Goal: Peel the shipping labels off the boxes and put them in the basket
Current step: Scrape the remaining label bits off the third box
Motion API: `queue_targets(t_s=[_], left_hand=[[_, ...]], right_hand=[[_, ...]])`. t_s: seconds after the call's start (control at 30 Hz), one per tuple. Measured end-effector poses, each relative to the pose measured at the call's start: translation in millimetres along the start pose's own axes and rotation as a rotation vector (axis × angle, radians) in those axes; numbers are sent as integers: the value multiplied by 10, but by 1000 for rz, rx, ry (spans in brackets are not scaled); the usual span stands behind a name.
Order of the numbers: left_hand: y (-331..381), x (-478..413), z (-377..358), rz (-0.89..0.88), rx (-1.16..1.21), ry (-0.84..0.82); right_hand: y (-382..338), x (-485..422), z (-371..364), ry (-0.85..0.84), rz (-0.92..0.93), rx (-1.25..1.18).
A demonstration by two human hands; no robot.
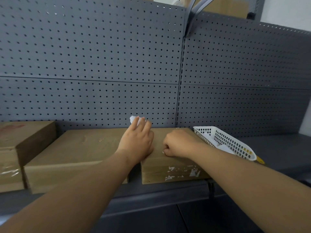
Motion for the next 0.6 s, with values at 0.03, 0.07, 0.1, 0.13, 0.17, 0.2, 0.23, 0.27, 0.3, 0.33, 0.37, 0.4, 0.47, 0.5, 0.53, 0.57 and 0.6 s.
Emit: queue_targets(t_s=[0.03,0.07,0.1,0.13,0.17,0.2,0.23,0.27,0.3,0.33,0.37,0.4,0.47,0.5,0.53,0.57,0.6], left_hand=[[12,4,-10,2,18,15],[19,8,-9,3,30,16],[24,13,-16,2,32,11],[27,19,-23,5,28,12],[22,21,-20,10,27,19],[15,14,-4,16,25,33],[12,9,-3,16,31,32],[14,0,-7,14,46,19],[19,-4,-16,9,63,0],[20,-10,-27,6,67,-22],[19,-10,-26,8,68,-16],[14,-6,-27,11,59,-20],[14,3,-54,1,28,-47],[20,2,-68,-7,38,-30],[21,1,-76,-7,55,-20],[21,-1,-73,-5,66,-6],[27,-5,-68,-5,68,5]], right_hand=[[52,5,-7,8,-47,-49],[122,5,-24,16,-96,-118],[197,14,-47,21,-144,-221],[264,32,-73,22,-187,-339],[295,57,-83,26,-208,-439],[292,80,-75,21,-202,-498],[272,84,-48,15,-169,-497],[242,77,-22,4,-128,-442],[198,67,-8,-21,-90,-347],[145,58,8,-44,-57,-237],[100,47,20,-58,-34,-149],[62,31,30,-63,-20,-92],[5,9,43,-70,0,-10],[-18,0,51,-72,5,22],[-36,2,56,-71,7,52],[-51,-2,51,-69,1,68],[-59,-9,39,-60,-8,64]])
Point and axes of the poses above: each hand's wrist, its own x-axis away from the middle knuckle, its own z-axis out of the back of the hand, y = z × x, the point moved 5 cm from there along -x, towards the middle knuckle, and after that the axes turned 3 degrees about z, right-handed, at the moved point
